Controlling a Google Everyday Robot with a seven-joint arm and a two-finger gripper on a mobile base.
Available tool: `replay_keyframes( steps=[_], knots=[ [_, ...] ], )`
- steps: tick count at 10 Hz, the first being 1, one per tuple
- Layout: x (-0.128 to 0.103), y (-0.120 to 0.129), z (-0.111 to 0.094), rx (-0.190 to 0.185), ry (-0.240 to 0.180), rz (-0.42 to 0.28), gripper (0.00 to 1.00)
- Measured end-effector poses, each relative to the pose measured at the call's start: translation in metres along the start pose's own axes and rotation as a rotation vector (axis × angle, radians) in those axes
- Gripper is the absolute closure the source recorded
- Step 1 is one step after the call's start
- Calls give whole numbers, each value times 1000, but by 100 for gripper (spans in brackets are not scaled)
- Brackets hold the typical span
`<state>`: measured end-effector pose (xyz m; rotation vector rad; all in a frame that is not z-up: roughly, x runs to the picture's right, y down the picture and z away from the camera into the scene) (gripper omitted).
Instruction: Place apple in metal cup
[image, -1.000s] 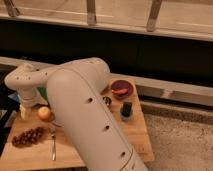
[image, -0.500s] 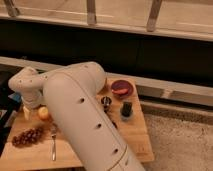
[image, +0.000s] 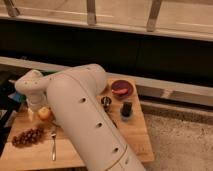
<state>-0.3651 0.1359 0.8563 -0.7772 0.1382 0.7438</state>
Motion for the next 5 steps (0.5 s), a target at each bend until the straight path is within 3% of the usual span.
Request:
replay_keyframes(
  steps=[3,5],
  knots=[
    [-2,-1,1,-17,-10,4,55],
    [-3,4,2,-28,-18,3,77]
  ],
)
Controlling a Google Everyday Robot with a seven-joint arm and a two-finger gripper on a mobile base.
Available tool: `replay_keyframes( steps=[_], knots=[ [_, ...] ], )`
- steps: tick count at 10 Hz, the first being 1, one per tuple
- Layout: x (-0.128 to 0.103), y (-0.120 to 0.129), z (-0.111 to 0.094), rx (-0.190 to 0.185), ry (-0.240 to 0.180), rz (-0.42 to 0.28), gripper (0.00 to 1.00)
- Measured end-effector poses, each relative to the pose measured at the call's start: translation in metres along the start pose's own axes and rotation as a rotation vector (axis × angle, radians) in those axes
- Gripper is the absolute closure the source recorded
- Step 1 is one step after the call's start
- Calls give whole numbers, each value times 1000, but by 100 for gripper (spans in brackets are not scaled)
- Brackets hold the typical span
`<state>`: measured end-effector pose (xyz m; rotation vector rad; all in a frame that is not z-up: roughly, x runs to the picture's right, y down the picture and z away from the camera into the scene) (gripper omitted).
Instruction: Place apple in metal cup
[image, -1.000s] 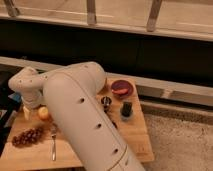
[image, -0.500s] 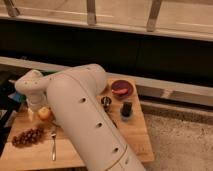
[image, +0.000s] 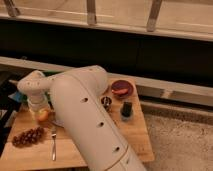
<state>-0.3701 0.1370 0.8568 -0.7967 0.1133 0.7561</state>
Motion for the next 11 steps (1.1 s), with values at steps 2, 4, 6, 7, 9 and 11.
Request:
replay_keyframes(
  steps=[2,4,6,7,9,11],
  knots=[
    [0,2,-8,-1,-18,-7,96],
    [0,3,-25,-9,-37,-11,100],
    [3,3,-58,-37,-54,-29,100],
    [7,-1,-74,-50,-64,-30,100],
    [29,-22,-111,-68,-81,-2,100],
    [63,-57,-132,-74,-94,82,100]
  ],
)
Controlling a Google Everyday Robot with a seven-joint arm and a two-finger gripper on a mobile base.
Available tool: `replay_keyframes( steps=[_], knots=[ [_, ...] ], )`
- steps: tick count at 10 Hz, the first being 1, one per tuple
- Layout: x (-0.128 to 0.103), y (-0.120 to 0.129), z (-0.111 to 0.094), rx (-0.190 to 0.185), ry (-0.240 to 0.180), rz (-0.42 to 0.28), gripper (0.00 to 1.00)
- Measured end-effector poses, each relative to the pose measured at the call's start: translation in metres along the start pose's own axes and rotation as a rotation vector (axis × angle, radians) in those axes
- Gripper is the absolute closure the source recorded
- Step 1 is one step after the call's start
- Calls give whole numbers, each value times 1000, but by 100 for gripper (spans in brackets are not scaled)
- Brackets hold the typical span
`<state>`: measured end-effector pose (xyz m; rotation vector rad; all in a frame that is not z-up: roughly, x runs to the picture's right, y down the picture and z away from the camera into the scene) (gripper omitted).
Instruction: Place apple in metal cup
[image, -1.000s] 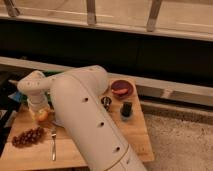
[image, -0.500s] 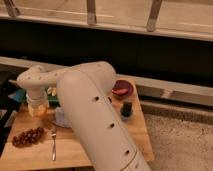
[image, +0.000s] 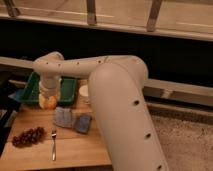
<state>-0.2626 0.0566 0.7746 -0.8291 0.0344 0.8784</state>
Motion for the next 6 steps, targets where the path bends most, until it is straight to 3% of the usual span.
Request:
replay_keyframes(
  steps=[3,6],
  knots=[
    [42,-48,-18,-3,1,138,100],
    [82,-106,-18,-15,11,305,100]
  ],
)
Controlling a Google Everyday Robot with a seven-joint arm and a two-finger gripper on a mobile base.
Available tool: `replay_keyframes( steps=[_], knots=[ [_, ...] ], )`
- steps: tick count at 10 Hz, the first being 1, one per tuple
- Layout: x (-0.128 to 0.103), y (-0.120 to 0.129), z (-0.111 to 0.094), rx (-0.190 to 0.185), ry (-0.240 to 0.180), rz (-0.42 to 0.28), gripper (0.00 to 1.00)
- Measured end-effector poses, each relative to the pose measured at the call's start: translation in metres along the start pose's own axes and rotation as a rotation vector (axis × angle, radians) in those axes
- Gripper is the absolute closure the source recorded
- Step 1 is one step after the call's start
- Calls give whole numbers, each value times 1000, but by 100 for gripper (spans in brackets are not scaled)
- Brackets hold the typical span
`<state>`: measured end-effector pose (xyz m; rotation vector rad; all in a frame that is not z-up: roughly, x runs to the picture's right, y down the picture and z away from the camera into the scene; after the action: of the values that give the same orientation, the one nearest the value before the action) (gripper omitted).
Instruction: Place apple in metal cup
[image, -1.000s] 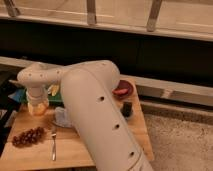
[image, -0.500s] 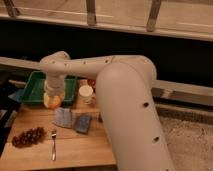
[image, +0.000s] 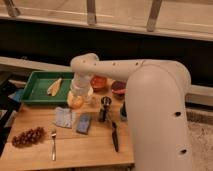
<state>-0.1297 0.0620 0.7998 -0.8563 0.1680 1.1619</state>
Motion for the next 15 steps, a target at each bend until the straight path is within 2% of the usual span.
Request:
replay_keyframes(
  steps=[2,6,7,10,12,14,15],
  knots=[
    [0,4,2,-7,2,0,100],
    [-1,1,0,8,-9,17,100],
    [-3,-5,-4,28,-19,36,100],
    [-13,-48,-28,107,-70,134,100],
    [-7,-82,-50,169,-97,214,100],
    [5,-107,-64,210,-111,287,100],
    [8,-116,-65,219,-110,314,100]
  ],
)
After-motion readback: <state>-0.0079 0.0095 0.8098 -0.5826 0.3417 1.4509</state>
